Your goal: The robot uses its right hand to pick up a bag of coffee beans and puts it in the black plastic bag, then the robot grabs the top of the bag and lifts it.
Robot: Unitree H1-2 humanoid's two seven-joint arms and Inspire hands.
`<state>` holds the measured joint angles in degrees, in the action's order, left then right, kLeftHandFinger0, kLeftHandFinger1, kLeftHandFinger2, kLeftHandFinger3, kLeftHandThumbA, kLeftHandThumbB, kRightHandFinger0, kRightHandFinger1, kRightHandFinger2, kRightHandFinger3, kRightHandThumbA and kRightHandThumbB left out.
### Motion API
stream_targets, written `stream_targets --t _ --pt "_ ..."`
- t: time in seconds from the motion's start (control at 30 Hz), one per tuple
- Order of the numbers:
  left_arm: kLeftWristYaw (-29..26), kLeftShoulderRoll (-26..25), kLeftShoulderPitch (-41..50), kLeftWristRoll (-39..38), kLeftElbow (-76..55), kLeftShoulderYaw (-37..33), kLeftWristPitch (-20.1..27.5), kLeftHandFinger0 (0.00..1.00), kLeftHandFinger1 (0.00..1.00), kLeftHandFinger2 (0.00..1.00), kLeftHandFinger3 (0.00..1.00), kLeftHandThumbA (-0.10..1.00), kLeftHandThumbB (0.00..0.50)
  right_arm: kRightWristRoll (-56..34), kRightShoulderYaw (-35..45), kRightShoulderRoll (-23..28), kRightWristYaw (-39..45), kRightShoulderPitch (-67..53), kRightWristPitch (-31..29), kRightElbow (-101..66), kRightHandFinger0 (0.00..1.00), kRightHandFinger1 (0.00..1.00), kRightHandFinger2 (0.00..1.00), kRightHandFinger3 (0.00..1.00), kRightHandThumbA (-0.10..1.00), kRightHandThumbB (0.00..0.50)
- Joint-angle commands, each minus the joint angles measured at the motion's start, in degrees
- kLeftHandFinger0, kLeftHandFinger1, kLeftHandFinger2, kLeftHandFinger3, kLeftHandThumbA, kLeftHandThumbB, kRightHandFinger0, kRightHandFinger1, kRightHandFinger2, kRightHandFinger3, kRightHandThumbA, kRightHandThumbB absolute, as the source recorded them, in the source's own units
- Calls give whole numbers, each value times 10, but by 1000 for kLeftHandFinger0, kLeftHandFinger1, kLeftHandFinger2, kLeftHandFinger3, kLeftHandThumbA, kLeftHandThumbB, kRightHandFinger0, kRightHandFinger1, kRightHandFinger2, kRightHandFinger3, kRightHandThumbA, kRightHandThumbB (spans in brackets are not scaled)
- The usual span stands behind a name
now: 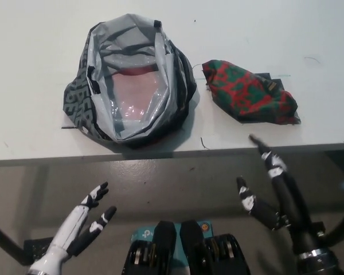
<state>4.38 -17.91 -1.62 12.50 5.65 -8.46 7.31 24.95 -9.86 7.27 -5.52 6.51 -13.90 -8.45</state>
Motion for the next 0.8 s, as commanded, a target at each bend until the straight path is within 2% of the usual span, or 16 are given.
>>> stream_targets --t 0.0,0.03,0.07,0.2,0.3,0.4,0.43,0.47,0.57,0.6,0.7,0.77 --pt "-1 -7 33 -5 -35 11 42 1000 1000 1000 1000 941 139 67 41 11 52 86 122 -153 1000 1000 1000 1000 627 407" --pt "-4 -7 37 -3 -34 11 49 1000 1000 1000 1000 940 138 90 49 23 69 122 153 -158 1000 1000 1000 1000 690 434" --pt "-4 -7 40 -4 -32 11 52 1000 1000 1000 1000 940 139 106 50 28 80 138 168 -157 1000 1000 1000 1000 717 441" --pt "2 -5 42 -13 -26 12 57 1000 1000 1000 1000 923 137 133 49 57 124 220 223 -122 1000 1000 1000 1000 782 421" --pt "2 -4 43 -12 -28 10 56 1000 1000 1000 1000 919 141 139 42 75 160 286 273 -86 1000 1000 1000 1000 800 436" --pt "3 -6 43 -9 -28 9 55 1000 1000 1000 1000 932 151 159 24 92 188 343 307 -37 1000 1000 1000 1000 830 479" --pt "4 -6 44 -9 -28 9 56 1000 1000 1000 1000 928 141 166 18 95 198 355 320 -29 1000 1000 1000 1000 817 439" --pt "2 -7 44 -7 -27 8 58 1000 1000 1000 1000 924 140 171 11 98 210 376 331 -6 1000 1000 1000 1000 850 474" --pt "3 -7 42 -6 -27 8 57 1000 1000 1000 1000 916 139 175 -8 104 230 429 358 64 1000 1000 1000 1000 868 500" --pt "4 -8 41 -5 -28 8 55 1000 1000 1000 1000 922 148 176 -14 107 238 443 364 85 1000 1000 1000 1000 892 500" --pt "7 -9 37 -7 -28 7 54 1000 1000 1000 1000 925 139 172 -32 105 279 492 404 152 1000 1000 1000 1000 884 498" --pt "10 -9 36 -6 -32 6 47 1000 1000 1000 1000 929 144 168 -22 95 306 511 408 193 1000 1000 1000 1000 868 500"
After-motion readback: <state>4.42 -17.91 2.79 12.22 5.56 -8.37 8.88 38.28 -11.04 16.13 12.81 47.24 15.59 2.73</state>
